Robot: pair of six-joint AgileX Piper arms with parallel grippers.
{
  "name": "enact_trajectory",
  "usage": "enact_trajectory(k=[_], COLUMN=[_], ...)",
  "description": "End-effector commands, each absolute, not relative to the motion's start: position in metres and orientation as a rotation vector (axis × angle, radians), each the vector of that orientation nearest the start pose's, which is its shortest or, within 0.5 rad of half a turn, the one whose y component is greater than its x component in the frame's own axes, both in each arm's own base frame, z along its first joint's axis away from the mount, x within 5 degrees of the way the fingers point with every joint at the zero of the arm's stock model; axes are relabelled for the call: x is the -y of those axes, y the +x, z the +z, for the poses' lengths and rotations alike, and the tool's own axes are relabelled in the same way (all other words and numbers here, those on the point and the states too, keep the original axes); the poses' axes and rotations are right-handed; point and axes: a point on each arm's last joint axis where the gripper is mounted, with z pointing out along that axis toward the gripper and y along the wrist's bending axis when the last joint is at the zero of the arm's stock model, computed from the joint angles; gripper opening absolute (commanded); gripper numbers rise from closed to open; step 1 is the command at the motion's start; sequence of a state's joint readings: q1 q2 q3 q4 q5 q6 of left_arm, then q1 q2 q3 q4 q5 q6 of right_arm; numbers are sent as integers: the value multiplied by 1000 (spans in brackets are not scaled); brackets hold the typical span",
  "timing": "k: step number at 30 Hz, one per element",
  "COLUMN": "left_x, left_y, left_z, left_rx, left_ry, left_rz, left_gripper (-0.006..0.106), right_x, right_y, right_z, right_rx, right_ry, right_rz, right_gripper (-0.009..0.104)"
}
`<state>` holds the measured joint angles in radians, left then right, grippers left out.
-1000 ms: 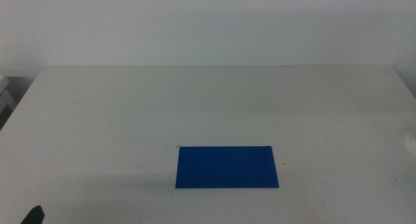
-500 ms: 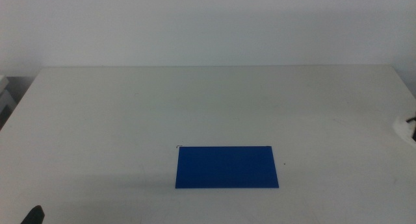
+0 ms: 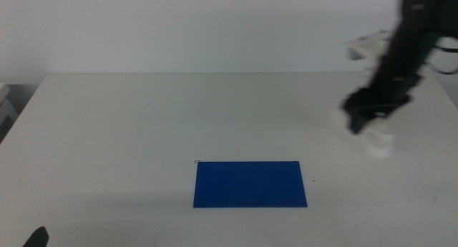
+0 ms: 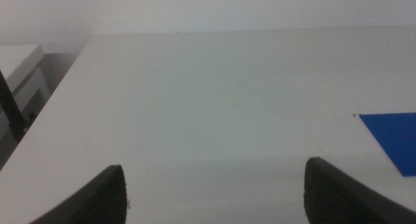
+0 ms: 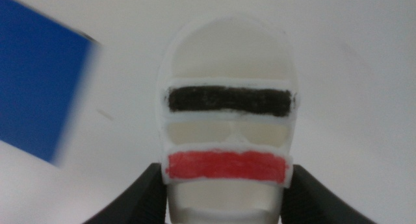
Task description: Use one arm to grab the shoe from the table and place it on the mat.
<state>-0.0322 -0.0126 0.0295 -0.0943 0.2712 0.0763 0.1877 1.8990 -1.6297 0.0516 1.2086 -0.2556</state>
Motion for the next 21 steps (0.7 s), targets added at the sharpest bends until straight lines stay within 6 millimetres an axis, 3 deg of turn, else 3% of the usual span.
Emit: enact_trajectory(k=[1,6,12,15,21], left_x=[4,4,4,4,4], left_y=[55,55,55,55,55], left_z=[185,185,185,185,185], left_rx=[-1684,-1684,-1684,-1684,-1684], left_ry=[21,21,21,21,21], left_rz=[-66,-66,-66,-66,-66], left_gripper=[94,94,94,94,94], right_x=[-105,-175,-229,-245,-251], right_y=[386,392,389,385,382], right_z=[289,281,263,259,258], right_rx=[-2821,-2810,-2839,-2851,-2845], right_ry=[-603,-666,-685,-681,-715], right_rz=[77,128,168,177,172], right_gripper=[-4,-4,-4,-4,-4])
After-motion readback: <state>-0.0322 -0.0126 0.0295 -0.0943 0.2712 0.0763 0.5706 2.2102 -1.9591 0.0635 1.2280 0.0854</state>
